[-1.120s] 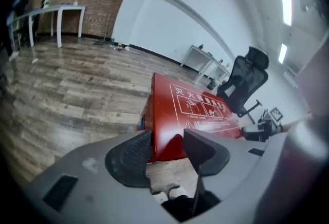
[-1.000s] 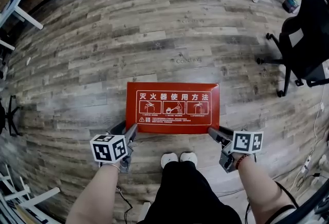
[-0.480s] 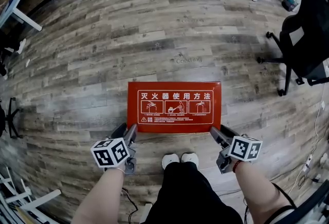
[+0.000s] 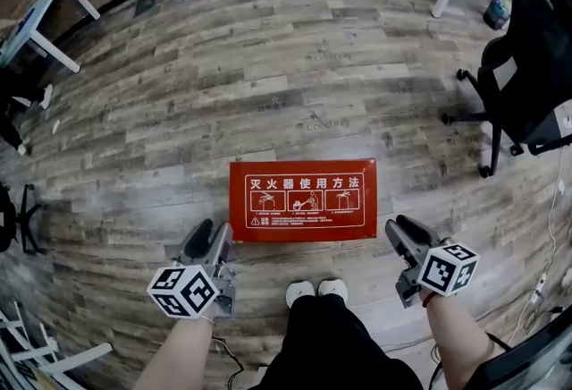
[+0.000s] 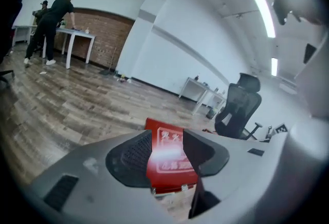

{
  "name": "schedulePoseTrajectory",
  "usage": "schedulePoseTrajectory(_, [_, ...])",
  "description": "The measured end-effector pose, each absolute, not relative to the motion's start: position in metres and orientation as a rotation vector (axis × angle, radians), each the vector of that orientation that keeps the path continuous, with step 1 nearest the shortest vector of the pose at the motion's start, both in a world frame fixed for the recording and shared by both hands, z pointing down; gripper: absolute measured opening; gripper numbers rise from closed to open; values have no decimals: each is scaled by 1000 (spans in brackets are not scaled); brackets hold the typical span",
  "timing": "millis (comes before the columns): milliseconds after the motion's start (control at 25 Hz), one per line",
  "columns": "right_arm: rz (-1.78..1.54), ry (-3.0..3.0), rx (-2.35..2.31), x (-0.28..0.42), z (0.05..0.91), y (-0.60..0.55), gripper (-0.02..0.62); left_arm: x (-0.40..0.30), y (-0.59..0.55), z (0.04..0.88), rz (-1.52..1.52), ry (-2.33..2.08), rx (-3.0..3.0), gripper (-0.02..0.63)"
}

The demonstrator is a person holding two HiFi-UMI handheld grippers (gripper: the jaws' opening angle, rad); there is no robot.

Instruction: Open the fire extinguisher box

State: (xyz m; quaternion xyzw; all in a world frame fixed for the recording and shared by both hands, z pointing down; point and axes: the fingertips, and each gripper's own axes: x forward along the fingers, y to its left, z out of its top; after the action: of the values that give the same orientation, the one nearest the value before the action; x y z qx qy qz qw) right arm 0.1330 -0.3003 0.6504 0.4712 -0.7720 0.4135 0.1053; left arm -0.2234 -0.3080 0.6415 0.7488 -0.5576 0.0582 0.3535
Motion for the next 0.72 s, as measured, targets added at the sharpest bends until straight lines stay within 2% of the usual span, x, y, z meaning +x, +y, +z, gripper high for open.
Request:
schedulePoseTrajectory(40, [1135,-2344,1354,126,622,-306,107,-216,-310,612,104,-1432,2005,191])
schedulePoseTrajectory(120, [973,-2477,1289,107,563,-316,55,-199,-311,548,23,-1408,2135,175])
schedulePoseTrajectory(200, [831,-2600,1244,87,500,-326,40,-184,-311,485,-40,-1406,2237,139])
schedulePoseTrajectory(320, [657,-2754,1171,54,409,-335,33,-172,-308,398,-112,-1449,2325,38])
schedulePoseTrajectory(360, [607,-2801,1140,43,381,-337,31,-168,-307,372,-145,-1454,2350,27])
schedulePoseTrajectory(560, [384,-2961,1019,9,263,-327,23,-152,-297,266,-263,-1469,2459,23])
schedulePoseTrajectory(720, [271,-2997,977,-2,213,-313,23,-148,-283,218,-260,-1505,2532,23])
